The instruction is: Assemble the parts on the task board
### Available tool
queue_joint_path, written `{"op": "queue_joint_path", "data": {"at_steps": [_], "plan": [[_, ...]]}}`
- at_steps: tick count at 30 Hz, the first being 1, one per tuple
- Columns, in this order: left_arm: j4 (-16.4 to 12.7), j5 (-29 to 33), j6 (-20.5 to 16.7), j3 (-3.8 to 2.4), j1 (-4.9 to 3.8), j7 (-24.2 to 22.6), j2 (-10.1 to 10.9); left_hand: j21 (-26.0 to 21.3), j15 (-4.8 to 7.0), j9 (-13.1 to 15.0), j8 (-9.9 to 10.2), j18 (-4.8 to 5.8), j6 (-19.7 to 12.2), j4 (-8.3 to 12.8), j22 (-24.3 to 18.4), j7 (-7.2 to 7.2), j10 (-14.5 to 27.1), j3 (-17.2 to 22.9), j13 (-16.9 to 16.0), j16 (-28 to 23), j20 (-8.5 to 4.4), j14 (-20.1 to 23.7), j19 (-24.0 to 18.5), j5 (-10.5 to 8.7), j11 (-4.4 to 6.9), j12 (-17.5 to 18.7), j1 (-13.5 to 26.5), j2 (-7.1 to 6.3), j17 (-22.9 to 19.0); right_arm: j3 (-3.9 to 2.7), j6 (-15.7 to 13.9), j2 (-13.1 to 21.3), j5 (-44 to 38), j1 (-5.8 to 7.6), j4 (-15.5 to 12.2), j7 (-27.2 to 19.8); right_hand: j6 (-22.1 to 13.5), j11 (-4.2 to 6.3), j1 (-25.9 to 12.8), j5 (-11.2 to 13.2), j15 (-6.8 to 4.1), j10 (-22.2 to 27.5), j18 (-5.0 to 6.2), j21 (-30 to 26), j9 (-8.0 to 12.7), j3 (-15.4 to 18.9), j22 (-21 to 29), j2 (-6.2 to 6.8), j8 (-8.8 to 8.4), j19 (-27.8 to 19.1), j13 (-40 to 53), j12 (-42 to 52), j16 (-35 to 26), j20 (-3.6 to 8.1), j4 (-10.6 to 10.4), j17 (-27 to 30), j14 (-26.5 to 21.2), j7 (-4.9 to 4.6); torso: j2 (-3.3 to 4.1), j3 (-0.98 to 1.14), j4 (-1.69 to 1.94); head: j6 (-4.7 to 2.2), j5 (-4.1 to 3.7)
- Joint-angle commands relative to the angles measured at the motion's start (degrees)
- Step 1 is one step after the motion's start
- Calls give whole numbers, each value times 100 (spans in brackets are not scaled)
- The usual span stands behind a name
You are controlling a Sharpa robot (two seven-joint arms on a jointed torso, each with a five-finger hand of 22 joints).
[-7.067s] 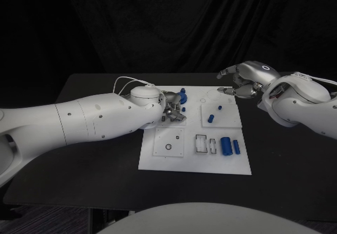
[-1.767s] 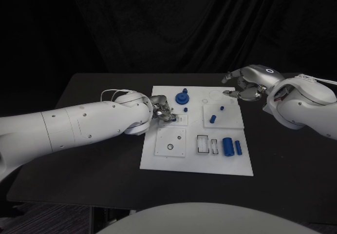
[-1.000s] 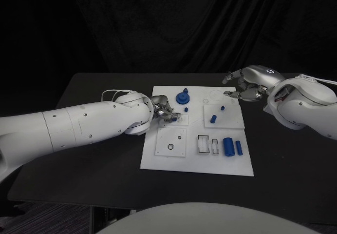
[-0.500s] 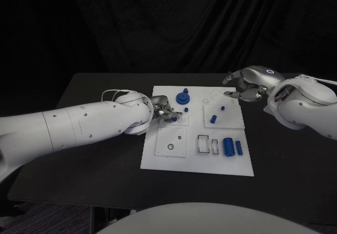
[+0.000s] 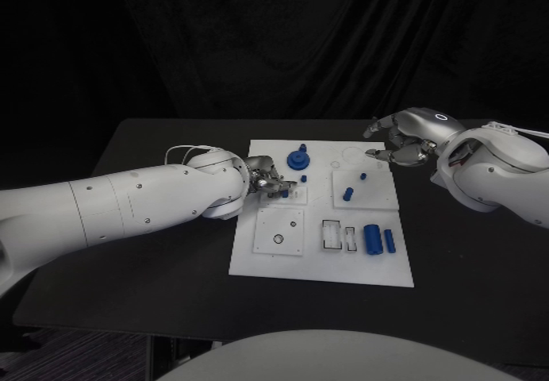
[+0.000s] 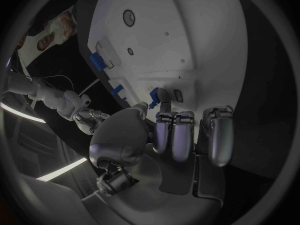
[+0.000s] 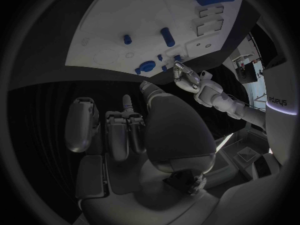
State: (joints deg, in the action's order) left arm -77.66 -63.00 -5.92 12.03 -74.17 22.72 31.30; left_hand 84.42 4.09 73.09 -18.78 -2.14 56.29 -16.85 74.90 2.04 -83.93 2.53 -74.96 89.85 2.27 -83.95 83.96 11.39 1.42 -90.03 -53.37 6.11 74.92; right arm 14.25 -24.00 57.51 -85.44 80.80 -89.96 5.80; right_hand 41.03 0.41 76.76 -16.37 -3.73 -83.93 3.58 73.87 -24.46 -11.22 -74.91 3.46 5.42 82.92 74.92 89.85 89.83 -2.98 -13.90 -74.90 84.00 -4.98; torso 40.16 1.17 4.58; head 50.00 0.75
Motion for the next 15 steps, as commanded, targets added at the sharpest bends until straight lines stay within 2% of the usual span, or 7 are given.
{"op": "queue_joint_path", "data": {"at_steps": [1, 11, 15], "plan": [[2, 29, 92, 12, 27, -76, -4, -29, 33, 41, -44, 7, -55, 3, 919, 1, -607, -46, -1505, 15, -20, -605, 108, 47, 35, 3, 11, 72, 1508, -4, 33, 4, -15, -18, 2, 110, 45, -46, 62, 7, 49, -607, -10, -31, 5, 8, -1051, 8, -22, -11, 1508, 15, 17, -17, 34, -1510, 600, -14, -3, 0, 4, 0, -4], [1, 29, 18, 12, 27, -135, 22, -29, 36, 129, -80, 8, -81, 11, 926, -4, -607, -63, -1505, 15, -22, -605, 111, 151, 39, 3, -4, 121, 1508, -4, 42, 12, -15, -25, 1, 122, 45, -46, 62, 7, 49, -607, -10, -31, 5, 8, -1051, 8, -22, -11, 1508, 15, 17, -17, 34, -1510, 600, -14, -1, 1, 3, 0, 9], [-43, 29, -213, 12, 27, -251, 74, -9, 39, 169, -104, 15, -80, 16, 949, -11, -607, -66, -1505, 15, -25, -605, 130, 173, 43, 3, -35, 124, 1508, -4, 31, 20, -15, -26, -2, 119, 55, -48, 73, 7, 50, -607, -9, -39, 20, 0, -1049, 3, -30, -15, 1508, 15, 17, -18, 50, -1510, 600, -16, -2, 1, 1, 0, 16]]}}
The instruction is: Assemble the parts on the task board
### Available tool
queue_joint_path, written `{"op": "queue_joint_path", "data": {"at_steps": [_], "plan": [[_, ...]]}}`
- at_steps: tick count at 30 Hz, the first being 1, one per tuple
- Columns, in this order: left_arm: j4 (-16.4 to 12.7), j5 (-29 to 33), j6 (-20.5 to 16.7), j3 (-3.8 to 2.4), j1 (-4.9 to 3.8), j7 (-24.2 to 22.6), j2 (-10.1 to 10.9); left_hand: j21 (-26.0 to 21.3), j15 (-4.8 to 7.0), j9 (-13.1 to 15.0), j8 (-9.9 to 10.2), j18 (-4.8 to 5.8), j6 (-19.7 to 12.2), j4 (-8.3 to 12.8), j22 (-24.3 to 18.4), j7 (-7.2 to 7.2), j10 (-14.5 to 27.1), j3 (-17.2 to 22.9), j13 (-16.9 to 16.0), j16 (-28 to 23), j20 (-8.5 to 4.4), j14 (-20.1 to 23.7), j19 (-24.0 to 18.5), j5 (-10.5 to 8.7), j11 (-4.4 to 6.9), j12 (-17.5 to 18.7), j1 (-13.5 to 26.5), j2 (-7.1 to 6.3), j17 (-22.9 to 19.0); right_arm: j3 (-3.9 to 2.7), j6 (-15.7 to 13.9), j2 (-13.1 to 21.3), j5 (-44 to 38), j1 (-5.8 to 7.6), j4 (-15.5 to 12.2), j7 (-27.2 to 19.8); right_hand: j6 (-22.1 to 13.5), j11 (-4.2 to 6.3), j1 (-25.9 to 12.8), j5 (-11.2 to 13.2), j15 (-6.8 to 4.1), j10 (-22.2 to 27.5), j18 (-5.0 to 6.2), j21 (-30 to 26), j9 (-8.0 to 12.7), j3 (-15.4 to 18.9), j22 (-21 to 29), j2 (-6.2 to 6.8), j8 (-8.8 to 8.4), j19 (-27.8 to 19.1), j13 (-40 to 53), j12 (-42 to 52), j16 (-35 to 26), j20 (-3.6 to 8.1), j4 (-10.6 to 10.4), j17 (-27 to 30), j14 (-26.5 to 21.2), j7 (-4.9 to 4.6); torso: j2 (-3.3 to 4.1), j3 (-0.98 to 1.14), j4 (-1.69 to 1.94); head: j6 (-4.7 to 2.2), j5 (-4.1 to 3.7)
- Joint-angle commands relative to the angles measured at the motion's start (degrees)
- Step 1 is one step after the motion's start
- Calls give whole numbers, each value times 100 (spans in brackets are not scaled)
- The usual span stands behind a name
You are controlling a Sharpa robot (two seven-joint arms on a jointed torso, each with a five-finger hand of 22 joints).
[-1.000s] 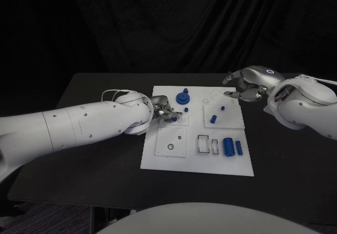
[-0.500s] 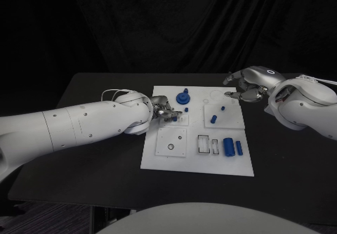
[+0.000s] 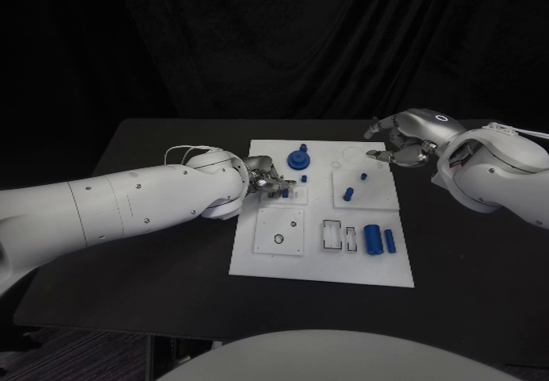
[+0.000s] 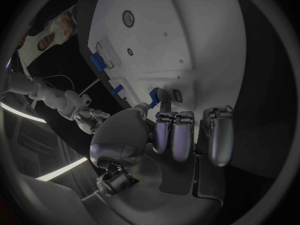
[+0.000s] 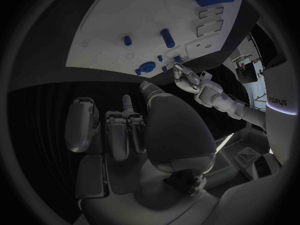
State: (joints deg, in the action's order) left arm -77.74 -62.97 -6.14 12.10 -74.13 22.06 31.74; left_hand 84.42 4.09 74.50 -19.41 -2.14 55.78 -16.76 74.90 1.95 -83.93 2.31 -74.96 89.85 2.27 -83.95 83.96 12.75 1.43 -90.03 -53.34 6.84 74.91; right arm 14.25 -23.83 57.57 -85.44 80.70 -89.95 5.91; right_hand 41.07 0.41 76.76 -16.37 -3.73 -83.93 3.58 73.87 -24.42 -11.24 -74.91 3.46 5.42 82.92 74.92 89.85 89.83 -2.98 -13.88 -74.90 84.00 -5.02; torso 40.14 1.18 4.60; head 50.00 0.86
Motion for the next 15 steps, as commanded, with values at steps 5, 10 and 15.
{"op": "queue_joint_path", "data": {"at_steps": [5, 10, 15], "plan": [[-261, -24, -747, 4, 16, -497, 222, 49, 75, 200, -222, 35, -17, 20, 1017, -56, -607, -46, -1504, 15, -58, -605, 189, 138, 84, 3, -370, -21, 1509, -4, 13, 34, -15, -17, -8, 108, 51, -48, 72, 8, 50, -607, -8, -45, 17, 2, -1048, 2, -31, -18, 1508, 15, 17, -19, 48, -1510, 600, -12, 1, 2, -1, 0, -1], [-528, -316, -1087, 4, -122, -673, 446, 123, 114, 197, -373, 61, -12, 95, 1099, -101, -607, -16, -1504, 15, -93, -605, 259, 149, 129, 3, -869, -169, 1509, -4, 19, 53, -15, -17, -6, 119, 52, -49, 66, 9, 50, -607, -8, -44, 20, 3, -1048, 1, -33, -17, 1508, 15, 17, -19, 45, -1510, 600, -13, 1, 3, 1, 0, 3], [-636, -422, -1014, 3, -403, -689, 575, 140, 132, 188, -414, 69, -75, 149, 1125, -116, -607, 87, -1504, 15, -115, -605, 278, 149, 145, 3, -1307, -258, 1509, -4, 24, 59, -15, -17, -4, 128, 54, -50, 58, 10, 51, -607, -6, -53, 23, 4, -1045, -3, -35, -21, 1508, 15, 17, -19, 40, -1510, 600, -14, 3, 3, 1, 0, -1]]}}
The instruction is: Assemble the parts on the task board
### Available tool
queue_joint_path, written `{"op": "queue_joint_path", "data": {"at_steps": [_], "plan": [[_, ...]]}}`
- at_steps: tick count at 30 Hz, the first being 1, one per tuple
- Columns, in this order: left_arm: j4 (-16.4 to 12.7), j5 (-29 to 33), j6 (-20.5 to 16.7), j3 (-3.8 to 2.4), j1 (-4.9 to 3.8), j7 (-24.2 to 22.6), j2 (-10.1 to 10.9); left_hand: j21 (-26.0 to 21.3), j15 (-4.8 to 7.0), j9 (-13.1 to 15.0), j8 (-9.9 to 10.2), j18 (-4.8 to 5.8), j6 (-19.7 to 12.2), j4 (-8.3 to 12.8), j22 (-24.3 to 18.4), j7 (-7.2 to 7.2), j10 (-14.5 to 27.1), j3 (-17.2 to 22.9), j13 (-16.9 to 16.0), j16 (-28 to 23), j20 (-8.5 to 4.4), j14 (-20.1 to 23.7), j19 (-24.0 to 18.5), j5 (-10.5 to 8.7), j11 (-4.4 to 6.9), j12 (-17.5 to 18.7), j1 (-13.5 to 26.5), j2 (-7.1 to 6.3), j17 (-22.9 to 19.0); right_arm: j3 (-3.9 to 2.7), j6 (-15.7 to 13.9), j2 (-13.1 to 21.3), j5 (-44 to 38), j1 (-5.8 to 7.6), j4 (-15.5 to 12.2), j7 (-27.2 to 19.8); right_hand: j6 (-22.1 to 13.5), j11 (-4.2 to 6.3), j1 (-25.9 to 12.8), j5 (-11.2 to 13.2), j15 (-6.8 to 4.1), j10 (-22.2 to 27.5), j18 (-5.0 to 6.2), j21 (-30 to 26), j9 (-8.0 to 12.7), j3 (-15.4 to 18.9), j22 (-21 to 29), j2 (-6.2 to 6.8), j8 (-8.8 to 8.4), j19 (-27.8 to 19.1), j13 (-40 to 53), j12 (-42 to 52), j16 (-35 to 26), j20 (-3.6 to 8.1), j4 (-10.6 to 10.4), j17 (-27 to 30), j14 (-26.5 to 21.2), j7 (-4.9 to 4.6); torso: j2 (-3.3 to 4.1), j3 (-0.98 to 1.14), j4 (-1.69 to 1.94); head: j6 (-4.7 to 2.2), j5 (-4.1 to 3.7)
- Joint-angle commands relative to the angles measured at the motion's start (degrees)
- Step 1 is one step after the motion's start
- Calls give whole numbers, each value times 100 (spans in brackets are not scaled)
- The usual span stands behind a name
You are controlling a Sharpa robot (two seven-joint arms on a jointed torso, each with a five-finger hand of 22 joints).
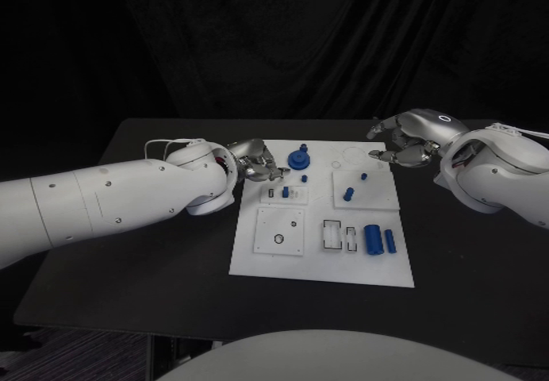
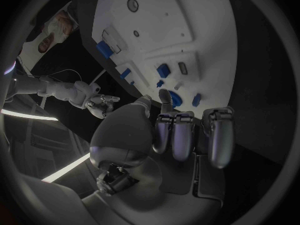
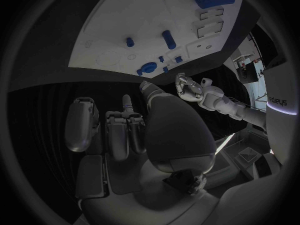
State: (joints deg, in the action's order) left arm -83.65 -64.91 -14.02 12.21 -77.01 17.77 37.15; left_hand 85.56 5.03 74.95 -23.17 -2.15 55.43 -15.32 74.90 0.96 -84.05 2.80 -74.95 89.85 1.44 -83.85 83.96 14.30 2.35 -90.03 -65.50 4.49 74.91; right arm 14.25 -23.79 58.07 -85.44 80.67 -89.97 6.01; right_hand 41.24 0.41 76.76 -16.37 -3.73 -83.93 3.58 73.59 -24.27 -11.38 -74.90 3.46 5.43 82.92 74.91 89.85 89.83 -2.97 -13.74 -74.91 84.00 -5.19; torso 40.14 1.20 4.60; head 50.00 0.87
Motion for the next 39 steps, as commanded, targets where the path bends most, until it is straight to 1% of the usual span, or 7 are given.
{"op": "queue_joint_path", "data": {"at_steps": [1, 6, 13, 20, 22, 31, 39], "plan": [[-49, -235, -188, -9, -146, -258, 48, 27, 39, 143, -38, 69, -42, 4, 1126, -18, -595, 39, -1505, 15, -32, -615, 279, -6, 52, 3, -95, -25, 1509, -4, 22, 9, -15, -14, -1, 120, 37, -50, 58, 10, 51, -607, -5, -25, 9, 19, -1046, -3, -35, -21, 1509, 15, 17, -19, 25, -1509, 600, 3, 3, 0, -1, 0, 1], [54, -261, 254, -9, -327, -165, 83, 55, 38, 137, -31, 80, -75, -19, 1155, -14, -595, 56, -1505, 15, -33, -615, 302, -6, 51, 3, -190, -54, 1509, -4, 35, 7, -15, -13, 2, 142, 40, -51, 44, 10, 52, -607, -5, -27, 14, 20, -1045, -10, -38, -22, 1509, 15, 17, -20, 17, -1509, 600, 3, 0, 2, 3, 0, 16], [472, -272, 829, -8, -407, 101, -92, 63, 31, 117, 9, 83, -124, -95, 1165, 11, -595, 48, -1505, 15, -30, -615, 308, -10, 38, 3, -197, -60, 1509, -4, 33, -17, -15, -13, 14, 137, 42, -51, 36, 11, 53, -607, -6, -26, 18, 20, -1046, -15, -41, -22, 1509, 15, 17, -21, 11, -1509, 600, 3, 6, 4, 7, 0, 4], [922, -275, 1126, -7, -399, 236, -337, 63, -1, 94, 71, 85, -139, -147, 1173, 58, -595, -89, -1505, 15, -5, -615, 310, -20, -2, 3, 70, -86, 1509, -4, 49, -28, -15, -21, 31, 124, 43, -51, 33, 10, 53, -607, -5, -31, 20, 20, -1044, -18, -41, -24, 1509, 15, 17, -21, 9, -1509, 600, 3, -1, 18, 6, 0, -15], [1045, -275, 1198, -7, -390, 256, -412, 66, -11, 93, 84, 86, -119, -148, 1179, 65, -595, -164, -1505, 15, 5, -615, 314, -20, -10, 3, 229, -89, 1509, -4, 53, -27, -15, -30, 34, 121, 43, -51, 33, 10, 53, -607, -5, -31, 20, 20, -1044, -18, -41, -24, 1509, 15, 17, -21, 9, -1509, 600, 3, 2, 11, 6, 0, -9], [1407, -275, 1381, -7, -351, 279, -639, 64, -13, 94, 90, 85, -110, -146, 1179, 65, -595, -194, -1505, 15, 9, -615, 314, -19, -12, 3, 288, -91, 1509, -4, 43, -51, -15, -41, 39, 109, 47, -51, 33, 10, 53, -607, -5, -28, 22, 18, -1045, -21, -41, -23, 1509, 15, 17, -21, 10, -1509, 600, 3, 21, -15, -21, 0, 27], [1602, -276, 1475, -7, -318, 285, -747, 58, -14, 94, 92, 83, -110, -143, 1174, 65, -595, -197, -1505, 15, 10, -615, 309, -18, -12, 3, 292, -90, 1509, -4, 43, -61, -15, -43, 37, 106, 47, -51, 33, 10, 53, -607, -5, -28, 22, 18, -1045, -21, -41, -23, 1509, 15, 17, -21, 10, -1509, 600, 3, 23, -6, -17, 0, 17]]}}
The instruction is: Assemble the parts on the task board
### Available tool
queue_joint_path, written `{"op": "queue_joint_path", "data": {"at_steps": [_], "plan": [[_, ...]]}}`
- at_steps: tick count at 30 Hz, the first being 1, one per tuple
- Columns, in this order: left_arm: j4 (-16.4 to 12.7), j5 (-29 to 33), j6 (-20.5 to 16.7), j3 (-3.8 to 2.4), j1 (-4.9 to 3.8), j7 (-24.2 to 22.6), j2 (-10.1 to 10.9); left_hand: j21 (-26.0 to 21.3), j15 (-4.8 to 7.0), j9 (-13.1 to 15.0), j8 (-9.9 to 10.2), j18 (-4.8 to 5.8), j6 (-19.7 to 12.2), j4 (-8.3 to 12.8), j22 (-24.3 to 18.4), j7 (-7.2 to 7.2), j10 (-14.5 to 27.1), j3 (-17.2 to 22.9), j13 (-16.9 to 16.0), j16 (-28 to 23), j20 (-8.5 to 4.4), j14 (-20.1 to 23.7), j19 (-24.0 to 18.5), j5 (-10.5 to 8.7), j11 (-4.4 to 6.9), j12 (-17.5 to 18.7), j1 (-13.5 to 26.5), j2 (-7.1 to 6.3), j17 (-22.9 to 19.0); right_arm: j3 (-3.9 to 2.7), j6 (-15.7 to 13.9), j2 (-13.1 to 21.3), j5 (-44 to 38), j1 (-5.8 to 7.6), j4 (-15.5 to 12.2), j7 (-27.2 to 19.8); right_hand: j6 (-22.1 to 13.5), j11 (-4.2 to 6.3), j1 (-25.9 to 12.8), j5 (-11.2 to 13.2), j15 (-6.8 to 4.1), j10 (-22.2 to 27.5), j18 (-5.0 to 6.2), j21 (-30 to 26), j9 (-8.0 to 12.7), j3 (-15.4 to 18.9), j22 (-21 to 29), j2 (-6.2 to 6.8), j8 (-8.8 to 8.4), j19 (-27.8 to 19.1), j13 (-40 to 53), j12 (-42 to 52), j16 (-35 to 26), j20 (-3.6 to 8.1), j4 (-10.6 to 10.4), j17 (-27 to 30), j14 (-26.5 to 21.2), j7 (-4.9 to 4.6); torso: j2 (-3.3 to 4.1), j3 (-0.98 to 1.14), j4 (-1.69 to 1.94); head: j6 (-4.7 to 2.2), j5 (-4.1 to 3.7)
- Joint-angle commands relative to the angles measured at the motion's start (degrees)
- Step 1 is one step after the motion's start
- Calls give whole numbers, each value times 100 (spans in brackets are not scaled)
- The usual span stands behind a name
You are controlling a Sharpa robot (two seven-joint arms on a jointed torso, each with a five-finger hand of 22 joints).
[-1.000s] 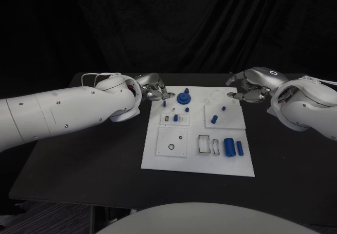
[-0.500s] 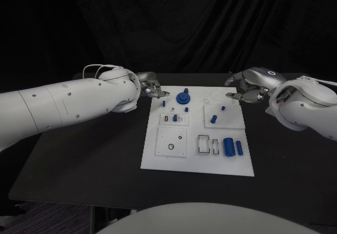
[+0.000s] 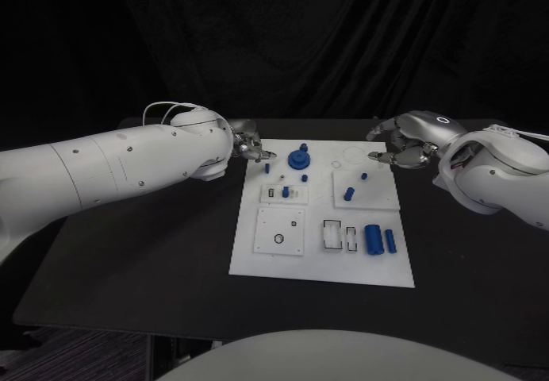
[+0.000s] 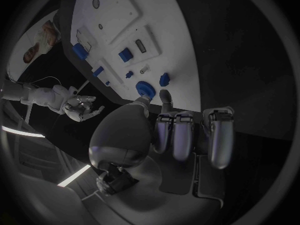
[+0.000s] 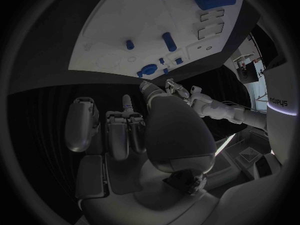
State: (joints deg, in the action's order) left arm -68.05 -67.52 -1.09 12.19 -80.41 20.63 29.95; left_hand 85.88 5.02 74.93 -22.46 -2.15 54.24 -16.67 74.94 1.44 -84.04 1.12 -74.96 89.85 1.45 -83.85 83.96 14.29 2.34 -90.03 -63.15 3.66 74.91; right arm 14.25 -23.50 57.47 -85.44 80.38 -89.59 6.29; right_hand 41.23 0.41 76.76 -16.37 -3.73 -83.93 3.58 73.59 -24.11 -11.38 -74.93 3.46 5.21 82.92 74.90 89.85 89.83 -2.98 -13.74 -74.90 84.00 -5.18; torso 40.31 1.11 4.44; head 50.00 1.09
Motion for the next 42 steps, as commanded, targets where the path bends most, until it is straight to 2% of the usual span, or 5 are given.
{"op": "queue_joint_path", "data": {"at_steps": [1, 8, 21, 29, 42], "plan": [[66, -15, 198, -5, 28, -1, -41, 25, -13, 96, 21, 83, 9, -7, 1170, 17, -596, -29, -1504, 15, 9, -615, 308, -17, -12, 3, 57, -7, 1509, -4, 15, -1, -15, -13, -1, 79, 54, -51, 35, 8, 53, -607, -5, -31, 10, 13, -1042, -29, -20, -24, 1510, 15, 17, -21, 12, -1510, 600, 2, 3, 8, 3, 0, -10], [192, -15, 278, -5, 82, -15, -123, 8, -16, 92, 40, 77, -11, 8, 1157, 17, -596, -25, -1504, 15, 12, -615, 295, -10, -14, 3, 46, -1, 1509, -4, 16, -5, -15, -13, -5, 77, 54, -51, 35, 8, 53, -607, -5, -31, 10, 13, -1042, -29, -20, -24, 1510, 15, 17, -21, 12, -1510, 600, 2, 10, 18, 10, 0, -14], [329, -15, 323, -5, 144, -85, -221, -35, -30, 72, 106, 64, -64, 12, 1125, 35, -596, -16, -1504, 15, 24, -615, 261, -6, -30, 3, 27, 21, 1509, -4, 30, -13, -15, -13, -6, 77, 54, -51, 35, 8, 53, -607, -5, -31, 10, 13, -1042, -29, -20, -24, 1510, 15, 17, -21, 12, -1510, 600, 2, -2, 3, 14, 0, -14], [379, -15, 384, -5, 176, -94, -247, -46, -41, 56, 149, 62, -87, 11, 1119, 48, -596, -14, -1504, 15, 32, -615, 252, -6, -42, 3, 22, 31, 1509, -4, 38, -12, -15, -13, -5, 76, 54, -51, 35, 8, 53, -607, -5, -31, 10, 13, -1042, -29, -20, -24, 1510, 15, 17, -21, 12, -1510, 600, 2, -11, 9, 21, 0, -39], [409, -15, 355, -5, 199, -121, -275, -52, -49, 44, 179, 60, -95, 9, 1117, 56, -596, -9, -1504, 15, 40, -615, 247, -5, -50, 3, 21, 49, 1509, -4, 43, -9, -15, -13, -8, 78, 54, -51, 35, 8, 53, -607, -5, -31, 10, 13, -1042, -29, -20, -24, 1510, 15, 17, -21, 12, -1510, 600, 2, -16, 9, 16, 0, -36]]}}
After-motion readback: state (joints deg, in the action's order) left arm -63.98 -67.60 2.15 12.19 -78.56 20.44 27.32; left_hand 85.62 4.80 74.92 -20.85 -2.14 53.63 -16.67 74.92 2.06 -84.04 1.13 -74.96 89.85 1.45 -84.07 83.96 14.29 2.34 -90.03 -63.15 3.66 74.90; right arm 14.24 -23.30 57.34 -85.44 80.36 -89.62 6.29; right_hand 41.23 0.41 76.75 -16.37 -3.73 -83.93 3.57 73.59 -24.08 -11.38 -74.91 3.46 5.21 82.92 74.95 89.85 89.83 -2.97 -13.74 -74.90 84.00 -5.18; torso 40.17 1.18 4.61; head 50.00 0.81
